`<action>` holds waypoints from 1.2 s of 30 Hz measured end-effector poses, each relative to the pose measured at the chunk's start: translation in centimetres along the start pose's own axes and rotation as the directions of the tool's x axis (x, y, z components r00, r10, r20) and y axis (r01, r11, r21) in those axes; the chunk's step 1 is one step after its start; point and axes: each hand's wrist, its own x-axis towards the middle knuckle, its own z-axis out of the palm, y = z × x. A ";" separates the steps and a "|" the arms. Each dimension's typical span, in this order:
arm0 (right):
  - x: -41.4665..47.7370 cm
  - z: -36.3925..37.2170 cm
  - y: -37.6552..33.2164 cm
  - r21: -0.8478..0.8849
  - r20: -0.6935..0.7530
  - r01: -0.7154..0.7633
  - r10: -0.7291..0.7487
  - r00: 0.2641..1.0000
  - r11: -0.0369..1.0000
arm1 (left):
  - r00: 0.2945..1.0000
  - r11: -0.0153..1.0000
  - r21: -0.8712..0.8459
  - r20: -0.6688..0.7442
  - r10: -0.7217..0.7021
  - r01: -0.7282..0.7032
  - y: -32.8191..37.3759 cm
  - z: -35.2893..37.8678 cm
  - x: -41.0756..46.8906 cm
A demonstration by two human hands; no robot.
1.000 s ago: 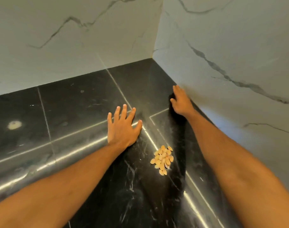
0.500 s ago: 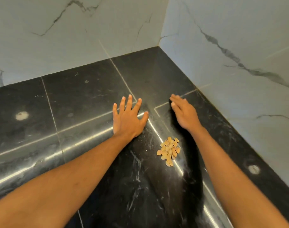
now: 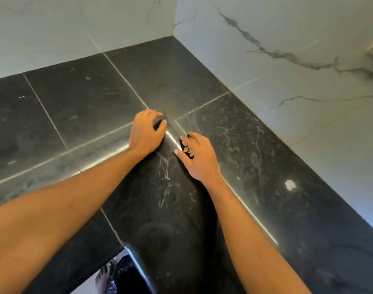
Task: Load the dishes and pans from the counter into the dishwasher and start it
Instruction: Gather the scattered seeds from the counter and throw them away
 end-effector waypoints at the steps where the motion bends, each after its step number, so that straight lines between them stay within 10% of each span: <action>1: 0.1 -0.1 0.0 0.010 -0.044 0.016 -0.016 0.999 1.000 | 1.000 1.000 -0.008 -0.001 0.014 -0.014 0.3 -0.1 -1.3; 10: 0.5 -1.4 0.5 -0.446 -0.098 -0.124 0.090 0.991 0.886 | 0.994 0.988 0.114 0.042 0.100 -0.104 1.8 -0.3 -5.0; 36: 1.3 -0.6 -2.5 -0.440 0.080 0.040 -0.005 0.997 0.897 | 0.989 0.976 0.178 0.093 0.112 -0.127 1.2 0.5 -4.1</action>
